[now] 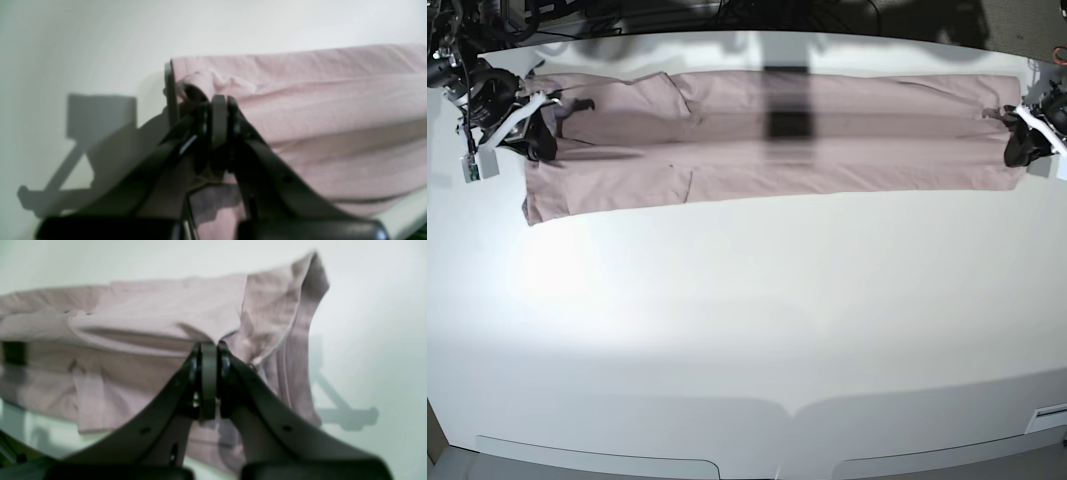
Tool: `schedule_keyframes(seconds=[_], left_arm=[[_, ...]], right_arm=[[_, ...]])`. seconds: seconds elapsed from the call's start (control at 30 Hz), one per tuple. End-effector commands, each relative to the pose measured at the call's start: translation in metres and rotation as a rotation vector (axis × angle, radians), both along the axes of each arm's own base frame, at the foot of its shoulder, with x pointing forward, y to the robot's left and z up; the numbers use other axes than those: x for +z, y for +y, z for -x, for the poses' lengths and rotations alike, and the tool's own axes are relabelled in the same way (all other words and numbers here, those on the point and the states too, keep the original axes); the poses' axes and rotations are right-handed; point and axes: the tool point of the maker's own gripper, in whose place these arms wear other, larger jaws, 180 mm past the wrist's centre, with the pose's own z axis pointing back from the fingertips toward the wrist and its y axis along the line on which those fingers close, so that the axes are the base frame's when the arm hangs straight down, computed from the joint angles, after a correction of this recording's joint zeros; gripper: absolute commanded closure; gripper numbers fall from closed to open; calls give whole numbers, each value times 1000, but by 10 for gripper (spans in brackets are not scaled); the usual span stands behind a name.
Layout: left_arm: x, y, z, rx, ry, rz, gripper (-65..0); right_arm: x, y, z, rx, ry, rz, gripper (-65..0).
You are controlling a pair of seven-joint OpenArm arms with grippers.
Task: Fold the T-shirt properly
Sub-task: 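Lay the hem over the collar and release with both grippers, then move both grippers inward and grasp the folded strip's ends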
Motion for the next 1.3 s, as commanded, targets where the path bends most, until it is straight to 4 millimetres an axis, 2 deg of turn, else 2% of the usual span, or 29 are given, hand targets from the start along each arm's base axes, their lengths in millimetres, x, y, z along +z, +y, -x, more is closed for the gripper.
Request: schedule_keyframes(seconds=[0.0, 0.27, 0.53, 0.57, 0.6, 0.7, 0.73, 0.77, 0.93, 1.13, 1.27], left_arm=[[14, 8, -9, 0, -40, -17, 0], [10, 12, 1, -8, -19, -40, 0], [10, 13, 1, -13, -19, -53, 0], [9, 15, 2, -18, -15, -64, 0], [9, 17, 2, -22, -13, -75, -60], [14, 24, 0, -34, -11, -101, -307], [16, 27, -1, -37, -12, -108, -354], [19, 30, -3, -39, -15, -113, -373], [35, 39, -7, -35, 8, -62, -374], [24, 39, 3, -12, 69, -18, -373], [20, 39, 8, 47, 84, 86, -373]], right_arm=[[9, -2, -5, -1, -37, 7, 0], [-9, 5, 16, -33, 3, 12, 0], [-24, 5, 28, -43, 63, 59, 0], [-25, 5, 29, -43, 73, 60, -41], [-26, 5, 30, -41, 82, 62, -111], [-26, 4, 30, -40, 83, 63, -288], [-26, 4, 30, -39, 81, 61, -322], [-25, 4, 29, -38, 79, 63, -338], [-18, 14, 18, 0, 40, 23, -341], [-11, 30, 5, 50, 47, -55, -341], [-10, 46, 1, 107, 99, -117, -341]])
